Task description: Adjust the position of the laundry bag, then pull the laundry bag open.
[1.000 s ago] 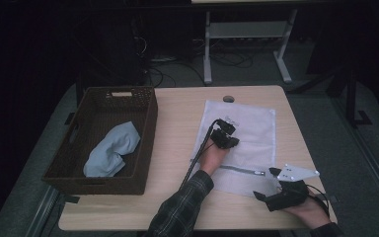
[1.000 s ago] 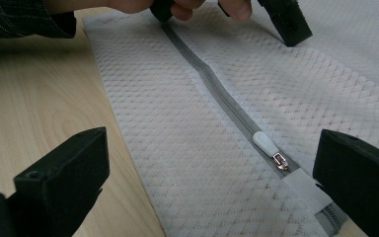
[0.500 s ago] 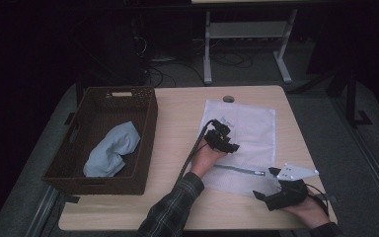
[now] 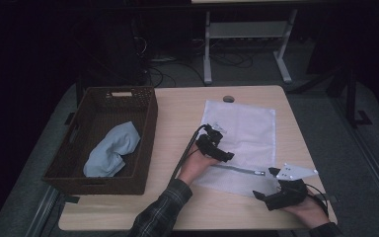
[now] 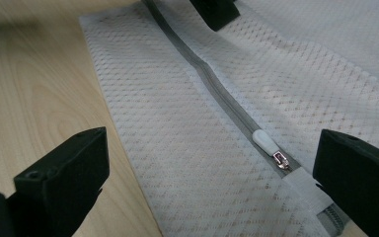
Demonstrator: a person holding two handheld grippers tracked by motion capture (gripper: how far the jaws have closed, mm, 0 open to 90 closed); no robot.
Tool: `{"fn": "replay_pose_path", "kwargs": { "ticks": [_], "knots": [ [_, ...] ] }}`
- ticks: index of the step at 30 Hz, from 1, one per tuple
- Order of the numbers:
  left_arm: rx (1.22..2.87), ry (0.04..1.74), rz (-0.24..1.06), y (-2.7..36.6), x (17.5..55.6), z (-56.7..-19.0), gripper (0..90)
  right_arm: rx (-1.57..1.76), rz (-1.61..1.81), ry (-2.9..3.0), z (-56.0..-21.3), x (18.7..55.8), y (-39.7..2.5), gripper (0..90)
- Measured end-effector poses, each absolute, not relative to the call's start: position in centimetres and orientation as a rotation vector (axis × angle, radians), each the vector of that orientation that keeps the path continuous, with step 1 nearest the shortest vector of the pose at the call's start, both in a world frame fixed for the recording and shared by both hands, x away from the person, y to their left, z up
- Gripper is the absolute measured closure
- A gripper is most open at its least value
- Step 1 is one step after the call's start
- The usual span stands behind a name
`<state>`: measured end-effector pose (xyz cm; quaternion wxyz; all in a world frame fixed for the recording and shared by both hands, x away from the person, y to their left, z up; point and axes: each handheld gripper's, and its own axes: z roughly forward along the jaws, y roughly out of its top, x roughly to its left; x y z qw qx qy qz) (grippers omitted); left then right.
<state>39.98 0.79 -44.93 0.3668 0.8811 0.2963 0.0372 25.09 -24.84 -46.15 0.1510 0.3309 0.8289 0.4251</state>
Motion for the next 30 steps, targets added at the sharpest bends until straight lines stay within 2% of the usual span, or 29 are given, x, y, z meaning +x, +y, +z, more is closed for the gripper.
{"fn": "replay_pose_path", "kwargs": {
  "ticks": [3, 20, 30],
  "knots": [
    [2.25, 0.762, 0.12, 1.8, 39.1, -44.3, 14.8, 0.947, 1.217, 2.384, -46.2, 25.1, -24.8, 0.2],
    [2.243, 0.741, 0.146, 6.0, 35.9, -42.9, 13.8, 0.945, 1.22, 2.385, -46.2, 25.3, -24.7, 0.2],
    [2.242, 0.75, 0.159, 8.8, 33.3, -42.6, 7.3, 0.938, 1.222, 2.389, -46.2, 25.5, -24.7, 0.2]
  ]
}}
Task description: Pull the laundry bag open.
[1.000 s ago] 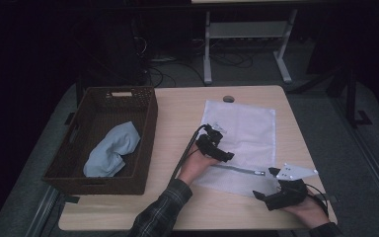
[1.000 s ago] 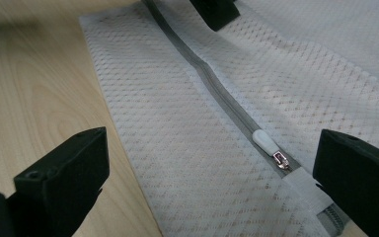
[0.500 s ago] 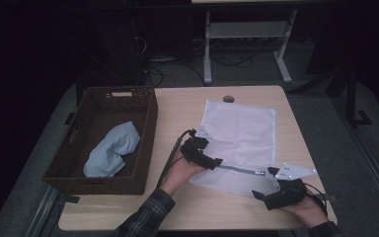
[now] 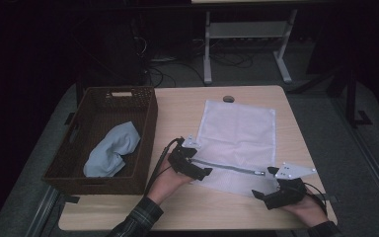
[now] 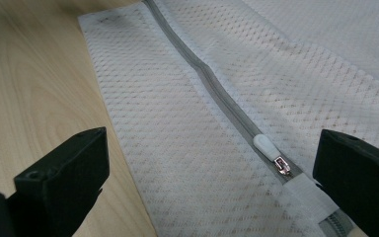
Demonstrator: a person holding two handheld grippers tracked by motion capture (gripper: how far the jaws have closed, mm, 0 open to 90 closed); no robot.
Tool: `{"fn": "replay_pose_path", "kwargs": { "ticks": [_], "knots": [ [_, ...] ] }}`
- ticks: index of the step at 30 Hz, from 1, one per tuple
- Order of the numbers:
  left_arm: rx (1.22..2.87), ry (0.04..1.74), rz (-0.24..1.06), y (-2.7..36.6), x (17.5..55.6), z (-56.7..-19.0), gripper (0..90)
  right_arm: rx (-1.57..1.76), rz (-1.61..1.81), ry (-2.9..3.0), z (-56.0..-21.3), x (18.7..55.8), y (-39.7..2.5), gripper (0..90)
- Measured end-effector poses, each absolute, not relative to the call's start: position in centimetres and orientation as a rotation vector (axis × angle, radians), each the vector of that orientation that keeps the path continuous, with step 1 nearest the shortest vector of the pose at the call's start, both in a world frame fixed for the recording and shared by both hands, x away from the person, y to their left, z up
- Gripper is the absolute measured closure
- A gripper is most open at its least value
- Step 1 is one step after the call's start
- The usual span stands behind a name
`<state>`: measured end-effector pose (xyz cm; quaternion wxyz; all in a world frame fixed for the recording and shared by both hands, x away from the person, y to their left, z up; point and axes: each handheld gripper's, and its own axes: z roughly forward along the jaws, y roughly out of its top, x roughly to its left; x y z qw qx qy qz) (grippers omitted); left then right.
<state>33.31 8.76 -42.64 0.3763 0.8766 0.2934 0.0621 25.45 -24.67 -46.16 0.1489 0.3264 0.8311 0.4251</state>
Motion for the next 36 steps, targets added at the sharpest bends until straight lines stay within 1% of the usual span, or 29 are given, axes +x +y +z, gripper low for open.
{"fn": "replay_pose_path", "kwargs": {
  "ticks": [1, 2, 6, 9, 14, 21, 23, 26, 27, 32, 33, 36],
  "knots": [
    [2.242, 0.756, 0.161, 9.0, 33.1, -42.6, 4.0, 0.939, 1.216, 2.398, -46.2, 25.5, -24.7, 0.2],
    [2.246, 0.759, 0.17, 9.4, 32.9, -42.6, 3.1, 0.935, 1.208, 2.402, -46.2, 25.5, -24.7, 0.2],
    [2.225, 0.77, 0.18, 10.6, 31.8, -42.4, 2.5, 0.94, 1.204, 2.402, -46.1, 25.7, -24.9, 0.2],
    [2.218, 0.777, 0.164, 11.5, 30.8, -42.6, 2.3, 0.952, 1.211, 2.408, -46.1, 25.9, -25.0, 0.2],
    [2.206, 0.791, 0.157, 12.6, 29.7, -43.1, 2.4, 0.962, 1.192, 2.436, -46.2, 26.2, -25.1, 0.2],
    [2.169, 0.809, 0.183, 14.6, 27.8, -43.6, 2.7, 0.976, 1.158, 2.455, -46.3, 26.8, -25.4, 0.2],
    [2.177, 0.805, 0.186, 14.7, 27.4, -43.8, 4.3, 0.977, 1.154, 2.447, -46.2, 27.0, -25.6, 0.3],
    [2.18, 0.804, 0.186, 14.8, 27.1, -43.9, 4.2, 0.983, 1.139, 2.441, -46.3, 27.6, -25.8, 0.3],
    [2.178, 0.807, 0.206, 14.9, 26.7, -44.0, 4.2, 0.987, 1.133, 2.444, -46.4, 27.9, -26.0, 0.3],
    [2.174, 0.793, 0.201, 14.9, 26.3, -44.4, 5.1, 0.995, 1.094, 2.437, -46.5, 28.7, -26.7, 0.3],
    [2.183, 0.785, 0.21, 14.9, 26.4, -44.5, 5.1, 1.009, 1.102, 2.43, -46.6, 29.1, -27.3, 4.0],
    [2.177, 0.78, 0.206, 14.8, 26.6, -44.5, 5.1, 1.012, 1.106, 2.442, -46.8, 29.6, -28.1, 6.6]
  ]
}}
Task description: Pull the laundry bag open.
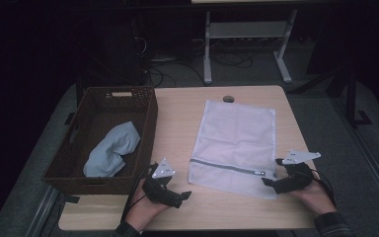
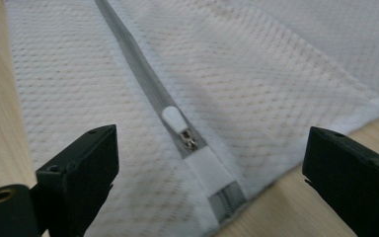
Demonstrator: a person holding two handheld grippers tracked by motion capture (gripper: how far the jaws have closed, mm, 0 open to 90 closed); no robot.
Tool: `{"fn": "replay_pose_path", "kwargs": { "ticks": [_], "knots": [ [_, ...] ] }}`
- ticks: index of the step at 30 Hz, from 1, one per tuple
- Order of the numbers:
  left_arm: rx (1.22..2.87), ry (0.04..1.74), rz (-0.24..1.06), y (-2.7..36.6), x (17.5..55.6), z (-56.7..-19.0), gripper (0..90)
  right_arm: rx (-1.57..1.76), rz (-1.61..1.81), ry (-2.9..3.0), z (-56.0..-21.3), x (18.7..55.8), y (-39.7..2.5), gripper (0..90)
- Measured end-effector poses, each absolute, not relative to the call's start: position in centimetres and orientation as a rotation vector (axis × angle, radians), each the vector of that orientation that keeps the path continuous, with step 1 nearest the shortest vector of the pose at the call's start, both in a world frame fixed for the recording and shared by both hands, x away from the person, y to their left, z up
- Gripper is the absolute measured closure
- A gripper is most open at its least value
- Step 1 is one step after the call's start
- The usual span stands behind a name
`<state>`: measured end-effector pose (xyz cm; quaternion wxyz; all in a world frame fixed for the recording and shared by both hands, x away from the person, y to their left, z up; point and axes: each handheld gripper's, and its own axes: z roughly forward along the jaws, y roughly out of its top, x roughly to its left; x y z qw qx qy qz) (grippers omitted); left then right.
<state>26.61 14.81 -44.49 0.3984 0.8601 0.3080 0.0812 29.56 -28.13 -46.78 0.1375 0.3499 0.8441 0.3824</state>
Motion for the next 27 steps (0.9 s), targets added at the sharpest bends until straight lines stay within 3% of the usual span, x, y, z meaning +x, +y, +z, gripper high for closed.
{"fn": "replay_pose_path", "kwargs": {
  "ticks": [16, 17, 19, 27],
  "knots": [
    [2.181, 0.759, 0.214, 14.8, 26.7, -44.8, 5.8, 0.974, 1.085, 2.518, -47.6, 30.0, -28.7, 33.1],
    [2.177, 0.757, 0.206, 14.8, 26.7, -44.9, 5.8, 0.981, 1.091, 2.494, -47.7, 29.7, -29.0, 42.9],
    [2.176, 0.756, 0.203, 14.8, 26.7, -44.9, 6.7, 0.984, 1.096, 2.471, -47.8, 29.6, -29.2, 47.5],
    [2.175, 0.768, 0.187, 15.0, 26.7, -45.1, 6.7, 0.984, 1.094, 2.458, -47.9, 29.4, -29.1, 47.3]
  ]
}}
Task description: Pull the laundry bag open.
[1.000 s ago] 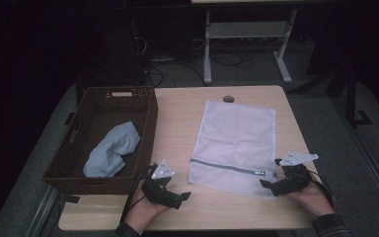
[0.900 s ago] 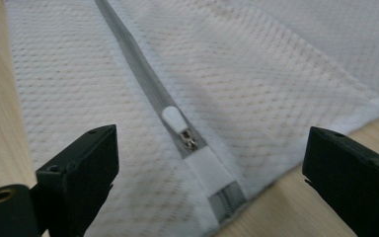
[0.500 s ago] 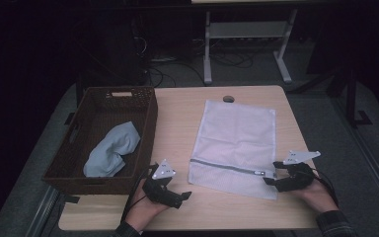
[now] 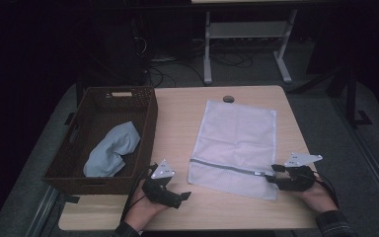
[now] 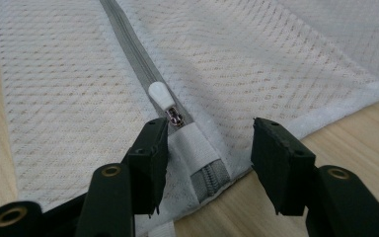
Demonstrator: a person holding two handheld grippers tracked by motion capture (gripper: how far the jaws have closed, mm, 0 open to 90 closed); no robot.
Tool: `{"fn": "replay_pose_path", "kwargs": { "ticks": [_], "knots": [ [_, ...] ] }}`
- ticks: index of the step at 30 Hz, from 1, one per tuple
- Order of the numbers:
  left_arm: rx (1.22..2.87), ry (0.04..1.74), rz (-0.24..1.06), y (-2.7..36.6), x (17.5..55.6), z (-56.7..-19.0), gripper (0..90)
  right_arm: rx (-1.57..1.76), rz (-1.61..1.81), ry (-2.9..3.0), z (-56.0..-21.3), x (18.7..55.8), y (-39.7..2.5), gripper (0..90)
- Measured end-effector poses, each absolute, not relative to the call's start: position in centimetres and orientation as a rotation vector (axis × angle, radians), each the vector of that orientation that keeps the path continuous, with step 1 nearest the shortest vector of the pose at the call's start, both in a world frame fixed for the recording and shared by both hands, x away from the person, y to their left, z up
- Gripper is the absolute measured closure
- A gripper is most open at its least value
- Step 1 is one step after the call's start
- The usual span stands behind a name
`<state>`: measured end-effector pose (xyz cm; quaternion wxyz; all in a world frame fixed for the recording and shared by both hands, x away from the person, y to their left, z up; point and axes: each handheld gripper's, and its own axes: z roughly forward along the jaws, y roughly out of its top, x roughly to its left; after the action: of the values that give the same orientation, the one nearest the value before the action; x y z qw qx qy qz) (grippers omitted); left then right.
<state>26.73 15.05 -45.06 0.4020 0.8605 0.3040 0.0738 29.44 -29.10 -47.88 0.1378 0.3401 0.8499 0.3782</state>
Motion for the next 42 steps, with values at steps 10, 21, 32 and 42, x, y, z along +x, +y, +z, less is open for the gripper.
{"fn": "replay_pose_path", "kwargs": {
  "ticks": [10, 21, 32, 42],
  "knots": [
    [2.18, 0.763, 0.172, 15.0, 26.7, -45.2, 6.7, 1.012, 1.095, 2.42, -47.9, 29.4, -29.2, 72.3],
    [2.168, 0.745, 0.15, 14.9, 26.8, -45.1, 12.6, 1.112, 1.137, 2.426, -47.8, 29.9, -29.7, 84.5],
    [2.135, 0.713, 0.093, 14.2, 27.3, -44.6, 20.2, 1.106, 1.24, 2.411, -46.7, 29.5, -29.6, 84.4],
    [2.117, 0.66, 0.06, 13.2, 27.7, -44.3, 27.5, 1.039, 1.303, 2.425, -45.7, 28.7, -28.0, 84.4]
  ]
}}
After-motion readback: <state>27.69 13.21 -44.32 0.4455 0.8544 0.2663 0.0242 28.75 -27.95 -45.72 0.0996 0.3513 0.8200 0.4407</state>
